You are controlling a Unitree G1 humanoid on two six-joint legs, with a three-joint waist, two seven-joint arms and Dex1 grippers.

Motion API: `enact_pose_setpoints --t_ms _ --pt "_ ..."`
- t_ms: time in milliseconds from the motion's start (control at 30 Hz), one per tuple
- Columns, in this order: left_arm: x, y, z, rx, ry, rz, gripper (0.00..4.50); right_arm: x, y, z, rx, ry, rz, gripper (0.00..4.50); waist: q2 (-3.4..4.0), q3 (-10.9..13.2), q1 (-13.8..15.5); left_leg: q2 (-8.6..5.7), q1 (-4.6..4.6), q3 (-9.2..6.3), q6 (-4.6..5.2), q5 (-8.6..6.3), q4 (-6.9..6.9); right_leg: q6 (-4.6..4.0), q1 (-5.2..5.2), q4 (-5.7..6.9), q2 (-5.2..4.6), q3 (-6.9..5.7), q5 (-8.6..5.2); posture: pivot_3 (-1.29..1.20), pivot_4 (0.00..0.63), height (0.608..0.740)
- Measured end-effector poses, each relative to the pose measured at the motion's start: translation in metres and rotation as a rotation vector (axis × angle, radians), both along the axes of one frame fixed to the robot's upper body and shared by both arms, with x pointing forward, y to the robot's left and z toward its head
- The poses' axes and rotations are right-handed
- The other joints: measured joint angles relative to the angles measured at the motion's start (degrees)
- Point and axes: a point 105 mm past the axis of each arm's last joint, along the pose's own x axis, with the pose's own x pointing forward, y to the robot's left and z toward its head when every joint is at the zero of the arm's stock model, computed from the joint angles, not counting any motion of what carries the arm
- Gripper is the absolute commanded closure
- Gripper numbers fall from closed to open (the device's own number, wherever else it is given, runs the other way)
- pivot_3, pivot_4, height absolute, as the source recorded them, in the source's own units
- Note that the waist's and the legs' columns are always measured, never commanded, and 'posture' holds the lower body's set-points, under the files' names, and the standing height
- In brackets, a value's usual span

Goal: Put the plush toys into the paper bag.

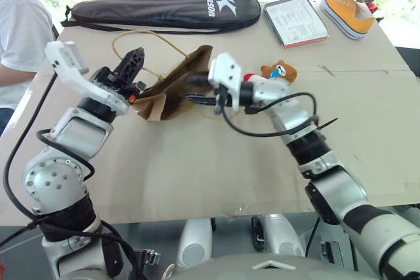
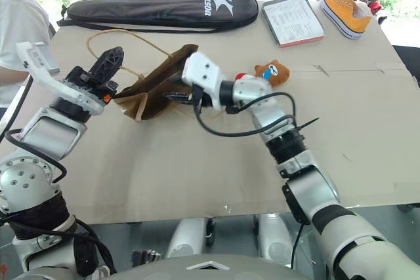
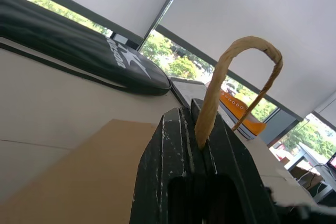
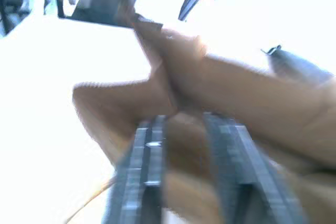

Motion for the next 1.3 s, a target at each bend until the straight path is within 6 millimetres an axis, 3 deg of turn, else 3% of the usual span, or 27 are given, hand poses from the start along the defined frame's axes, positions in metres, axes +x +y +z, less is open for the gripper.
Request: enact_pose_setpoints --t_ms 100,133,233,333,467,600,667,733,867,967,1033,1100,1200,1300 --pt "0.001 -0.004 -0.002 0.014 -0.002 -0.013 4.50 -0.003 -0.020 0.024 0.073 0.003 -0.068 0.32 0.00 0.00 -0.08 0.00 0.00 0.01 0.00 0.00 -0.03 -0.01 -0.03 -0.01 0.00 0.00 0.00 0.00 0.150 0.740" --pt "0.001 -0.005 -0.002 0.016 -0.003 -0.018 4.50 -0.004 -0.026 0.031 0.091 0.005 -0.085 0.03 0.00 0.00 -0.10 0.00 0.00 0.02 0.00 0.00 -0.04 -0.01 -0.04 0.00 0.00 0.00 0.00 0.00 0.150 0.740" --pt "0.002 -0.006 -0.003 0.029 -0.005 -0.021 4.50 0.002 -0.052 0.049 0.090 -0.030 -0.232 0.03 0.00 0.00 -0.13 0.00 0.00 0.04 0.00 0.00 -0.07 -0.01 -0.06 -0.01 -0.01 0.00 -0.01 0.00 0.150 0.740" --pt "0.005 -0.007 -0.007 0.036 0.003 -0.028 4.50 0.020 -0.077 0.046 0.053 -0.018 -0.404 0.03 -0.01 0.00 -0.09 -0.02 -0.01 0.08 0.00 0.00 -0.08 -0.03 -0.06 -0.06 -0.02 0.01 -0.02 0.00 0.150 0.740" --pt "0.009 -0.008 -0.009 0.047 0.006 -0.032 4.50 0.050 -0.102 0.011 -0.017 0.150 -0.586 0.03 -0.02 -0.01 -0.25 -0.02 -0.01 0.13 0.01 0.00 -0.10 -0.02 -0.07 -0.13 0.00 0.06 -0.01 0.00 0.150 0.740" --pt "0.012 -0.008 -0.006 0.060 -0.007 -0.035 4.50 0.068 -0.113 -0.053 -0.161 0.321 -0.675 0.03 -0.01 0.01 -0.30 -0.02 -0.05 0.15 0.01 0.01 -0.29 0.00 -0.08 -0.36 0.03 0.10 0.00 0.00 0.150 0.740" --pt "0.013 -0.008 -0.006 0.061 -0.010 -0.035 4.50 0.071 -0.112 -0.075 -0.210 0.355 -0.684 0.56 -0.02 0.00 -0.35 -0.02 -0.06 0.15 0.02 0.00 -0.34 0.00 -0.08 -0.44 0.03 0.11 0.00 0.00 0.150 0.740" --pt "0.014 -0.009 -0.004 0.063 -0.018 -0.042 4.50 0.074 -0.112 -0.095 -0.265 0.358 -0.700 1.42 -0.01 0.01 -0.38 -0.03 -0.09 0.15 0.02 0.00 -0.38 0.01 -0.09 -0.49 0.03 0.13 0.01 0.00 0.150 0.740" --pt "0.014 -0.009 -0.004 0.063 -0.019 -0.048 4.50 0.078 -0.113 -0.093 -0.274 0.278 -0.699 3.31 -0.02 0.00 -0.37 -0.03 -0.06 0.14 0.02 0.00 -0.39 0.02 -0.08 -0.47 0.04 0.13 0.01 0.00 0.150 0.740" --pt "0.013 -0.011 -0.003 0.061 -0.026 -0.064 4.50 0.072 -0.120 -0.089 -0.254 0.245 -0.675 4.43 -0.02 0.01 -0.10 -0.03 -0.07 0.13 0.02 0.00 -0.39 0.02 -0.07 -0.48 0.02 0.11 0.01 0.00 0.150 0.740" --pt "0.013 -0.011 -0.003 0.059 -0.026 -0.072 4.50 0.064 -0.125 -0.082 -0.202 0.255 -0.651 4.48 -0.02 0.02 -0.04 -0.05 -0.10 0.14 0.02 0.00 -0.38 0.02 -0.07 -0.49 0.00 0.12 0.01 0.00 0.150 0.740" --pt "0.012 -0.013 -0.004 0.059 -0.025 -0.084 4.50 0.054 -0.130 -0.061 -0.118 0.249 -0.618 4.48 -0.01 0.04 -0.10 -0.04 -0.11 0.14 0.02 0.00 -0.39 0.03 -0.08 -0.49 0.00 0.12 0.01 0.00 0.150 0.740" --pt "0.012 -0.020 -0.006 0.066 -0.017 -0.119 4.50 0.037 -0.138 -0.010 0.031 0.210 -0.560 4.48 -0.01 0.05 -0.16 0.00 -0.06 0.11 0.02 0.00 -0.40 0.02 -0.07 -0.46 0.05 0.10 0.00 0.00 0.150 0.740" --pt "0.012 -0.029 -0.007 0.068 -0.015 -0.165 4.50 0.020 -0.141 0.025 0.080 0.157 -0.516 4.48 -0.01 0.05 -0.22 0.01 -0.05 0.10 0.02 0.00 -0.40 0.02 -0.07 -0.47 0.05 0.08 0.00 0.00 0.150 0.740"
